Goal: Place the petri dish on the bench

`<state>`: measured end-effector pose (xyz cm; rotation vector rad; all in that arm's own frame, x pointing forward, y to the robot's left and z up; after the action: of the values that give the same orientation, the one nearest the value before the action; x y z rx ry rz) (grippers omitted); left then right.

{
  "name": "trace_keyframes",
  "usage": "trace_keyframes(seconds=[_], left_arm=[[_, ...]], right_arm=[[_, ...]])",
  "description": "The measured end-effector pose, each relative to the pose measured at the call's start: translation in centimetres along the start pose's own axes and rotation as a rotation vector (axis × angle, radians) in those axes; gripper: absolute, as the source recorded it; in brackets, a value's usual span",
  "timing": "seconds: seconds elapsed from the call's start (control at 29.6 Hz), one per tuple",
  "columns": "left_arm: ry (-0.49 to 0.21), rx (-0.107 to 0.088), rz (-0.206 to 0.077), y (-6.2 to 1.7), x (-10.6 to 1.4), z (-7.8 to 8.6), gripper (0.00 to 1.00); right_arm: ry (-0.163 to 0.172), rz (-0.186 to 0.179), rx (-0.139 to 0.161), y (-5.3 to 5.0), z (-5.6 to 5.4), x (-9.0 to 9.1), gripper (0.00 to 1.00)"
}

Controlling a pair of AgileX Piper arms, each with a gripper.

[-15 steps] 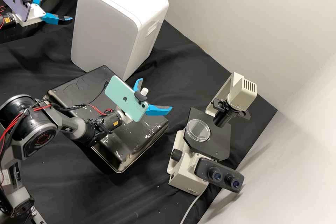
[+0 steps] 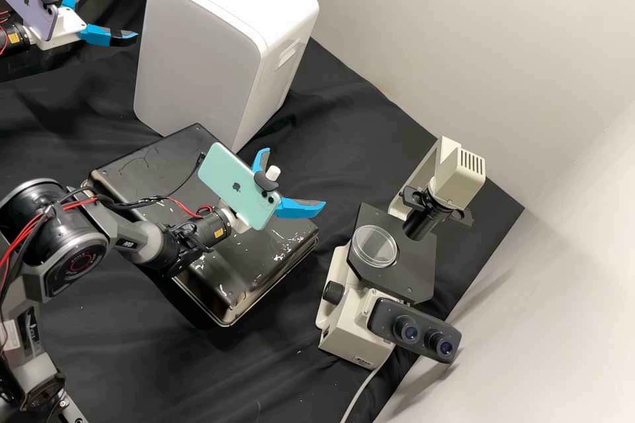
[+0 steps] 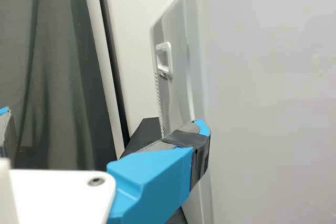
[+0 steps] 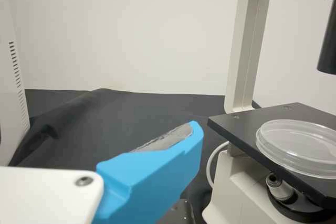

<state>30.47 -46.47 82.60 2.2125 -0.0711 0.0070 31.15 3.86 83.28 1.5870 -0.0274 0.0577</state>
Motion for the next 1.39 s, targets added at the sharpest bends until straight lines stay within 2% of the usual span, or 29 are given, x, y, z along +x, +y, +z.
trace_keyframes(seconds=[0.07, 0.17, 0.41, 0.51, 0.61, 0.78, 0.95, 1.02, 1.08, 1.18, 1.29, 1.35, 1.39], left_arm=[[-0.02, 0.004, -0.011, -0.25, -0.3, 0.4, 1.0], [-0.08, -0.019, -0.026, -0.38, -1.4, 1.6, 1.0], [-0.203, -0.028, -0.027, -0.13, -4.1, 3.9, 1.0], [-0.249, -0.028, -0.026, -0.48, -5.3, 4.6, 1.0], [-0.293, -0.024, -0.034, -1.19, -6.5, 5.1, 1.0], [-0.383, -0.014, -0.064, -2.53, -8.8, 6.0, 1.0], [-0.453, -0.019, -0.066, -2.98, -11.0, 6.8, 1.0], [-0.488, -0.011, -0.081, -3.3, -11.9, 7.2, 1.0], [-0.523, 0.017, -0.094, -3.67, -12.7, 7.6, 1.0], [-0.562, 0.039, -0.101, -3.92, -13.7, 8.0, 1.0], [-0.588, 0.055, -0.102, -4.04, -14.6, 8.3, 1.0], [-0.608, 0.051, -0.107, -4.15, -15.3, 8.5, 1.0], [-0.618, 0.056, -0.106, -4.16, -15.4, 8.7, 1.0]], right_arm=[[0.0, 0.0, 0.0, 0.0, 0.0, 0.0, 1.0], [0.0, 0.0, 0.0, 0.0, 0.0, 0.0, 1.0], [0.0, 0.0, 0.0, 0.0, 0.0, 0.0, 1.0], [0.0, 0.0, 0.0, 0.0, 0.0, 0.0, 1.0], [0.0, 0.0, 0.0, 0.0, 0.0, 0.0, 1.0], [0.0, 0.0, 0.0, 0.0, 0.0, 0.0, 1.0], [0.0, 0.0, 0.0, 0.0, 0.0, 0.0, 1.0], [0.0, 0.0, 0.0, 0.0, 0.0, 0.0, 1.0], [0.0, 0.0, 0.0, 0.0, 0.0, 0.0, 1.0], [0.0, 0.0, 0.0, 0.0, 0.0, 0.0, 1.0], [0.0, 0.0, 0.0, 0.0, 0.0, 0.0, 1.0], [0.0, 0.0, 0.0, 0.0, 0.0, 0.0, 1.0], [0.0, 0.0, 0.0, 0.0, 0.0, 0.0, 1.0]])
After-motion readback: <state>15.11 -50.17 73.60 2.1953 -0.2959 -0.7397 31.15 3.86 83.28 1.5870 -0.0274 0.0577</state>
